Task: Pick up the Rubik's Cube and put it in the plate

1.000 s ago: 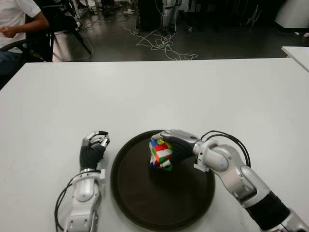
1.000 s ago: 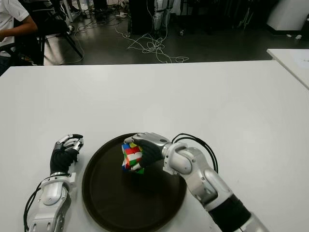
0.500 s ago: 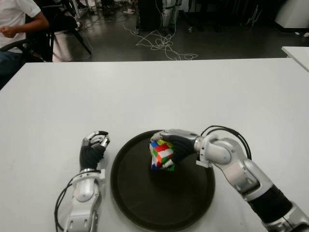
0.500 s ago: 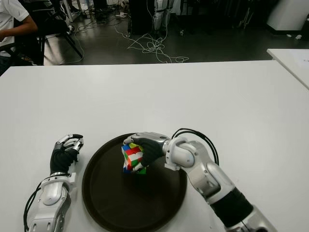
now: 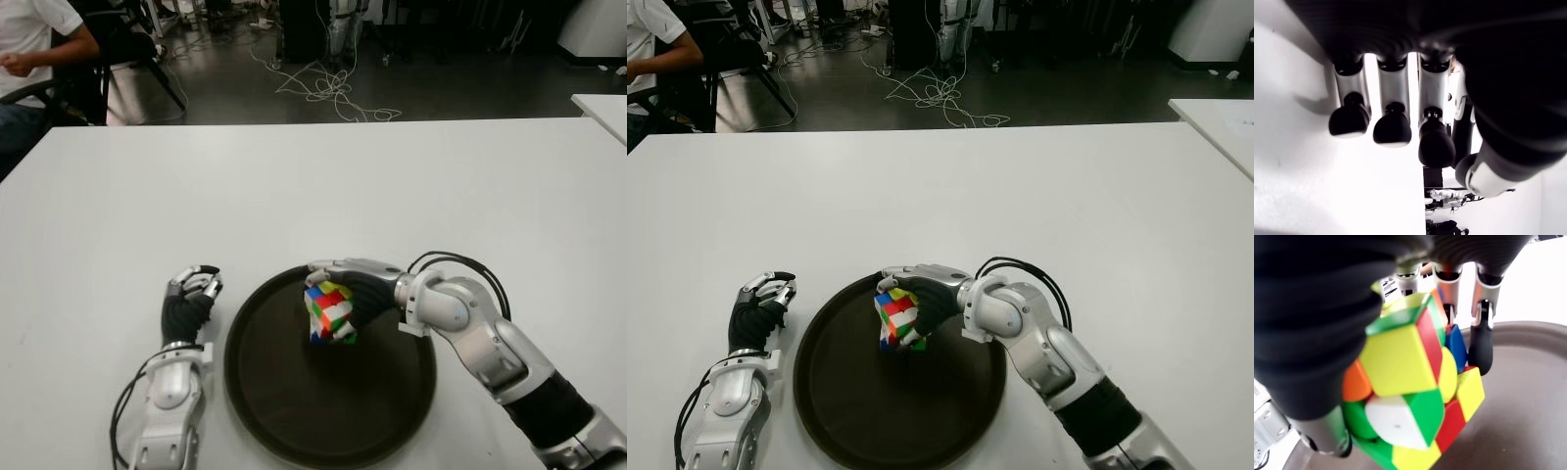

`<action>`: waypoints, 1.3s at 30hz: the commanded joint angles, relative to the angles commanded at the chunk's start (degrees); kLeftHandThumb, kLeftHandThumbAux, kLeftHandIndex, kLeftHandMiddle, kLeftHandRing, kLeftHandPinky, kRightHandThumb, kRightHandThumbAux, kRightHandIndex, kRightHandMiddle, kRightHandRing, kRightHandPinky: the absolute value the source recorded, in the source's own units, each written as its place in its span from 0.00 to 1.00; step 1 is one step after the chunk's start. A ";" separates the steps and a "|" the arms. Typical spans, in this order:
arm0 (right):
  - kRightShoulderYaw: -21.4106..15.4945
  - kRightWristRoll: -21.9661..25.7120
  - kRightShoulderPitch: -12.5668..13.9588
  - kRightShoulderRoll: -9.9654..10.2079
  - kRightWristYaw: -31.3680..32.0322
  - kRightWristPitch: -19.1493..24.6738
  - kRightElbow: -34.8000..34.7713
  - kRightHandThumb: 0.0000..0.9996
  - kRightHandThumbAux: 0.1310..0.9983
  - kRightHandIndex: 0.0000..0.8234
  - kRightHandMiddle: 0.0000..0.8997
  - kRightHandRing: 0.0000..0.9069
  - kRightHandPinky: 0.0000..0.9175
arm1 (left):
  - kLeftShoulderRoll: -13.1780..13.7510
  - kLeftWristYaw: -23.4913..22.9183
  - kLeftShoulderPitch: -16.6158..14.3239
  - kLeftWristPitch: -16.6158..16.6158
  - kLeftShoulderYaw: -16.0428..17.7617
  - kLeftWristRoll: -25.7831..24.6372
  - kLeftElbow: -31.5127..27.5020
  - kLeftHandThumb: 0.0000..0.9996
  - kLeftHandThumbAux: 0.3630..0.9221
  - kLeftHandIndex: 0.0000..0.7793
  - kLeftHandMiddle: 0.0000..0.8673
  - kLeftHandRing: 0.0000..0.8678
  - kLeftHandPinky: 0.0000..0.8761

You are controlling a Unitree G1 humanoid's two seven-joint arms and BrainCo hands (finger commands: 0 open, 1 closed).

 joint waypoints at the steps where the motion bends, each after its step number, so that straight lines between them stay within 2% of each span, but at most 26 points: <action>1: 0.00 0.02 0.02 -0.02 0.14 0.12 -0.04 0.00 0.78 0.18 0.16 0.15 0.09 | -0.02 0.00 0.00 0.00 0.02 0.01 0.01 0.71 0.61 0.57 0.93 0.95 0.92; 11: -0.72 0.80 0.42 0.44 -0.13 1.05 -0.27 0.00 0.82 0.13 0.15 0.13 0.09 | -0.20 0.17 -0.10 -0.36 0.07 0.12 0.14 0.71 0.61 0.57 0.93 0.95 0.92; 15: -0.82 0.28 0.65 1.09 0.94 5.45 -2.13 0.00 0.83 0.08 0.10 0.09 0.07 | -0.18 0.26 -0.12 -0.43 -0.02 0.31 0.00 0.71 0.61 0.57 0.93 0.95 0.93; 19: -0.46 0.04 0.81 1.12 1.12 7.51 -3.15 0.00 0.82 0.02 0.04 0.03 0.03 | -0.26 0.43 -0.08 -0.34 0.04 0.34 -0.08 0.71 0.61 0.57 0.94 0.95 0.94; 26: -0.11 0.30 1.26 1.27 0.62 8.91 -3.65 0.00 0.71 0.00 0.00 0.00 0.00 | -0.33 0.67 -0.13 -0.53 0.12 0.47 0.07 0.71 0.61 0.57 0.94 0.96 0.95; 39: -0.17 0.31 1.60 1.53 -1.10 8.49 -3.48 0.00 0.63 0.00 0.00 0.00 0.00 | -0.28 0.58 -0.35 -0.88 0.21 0.48 0.41 0.71 0.61 0.57 0.94 0.96 0.94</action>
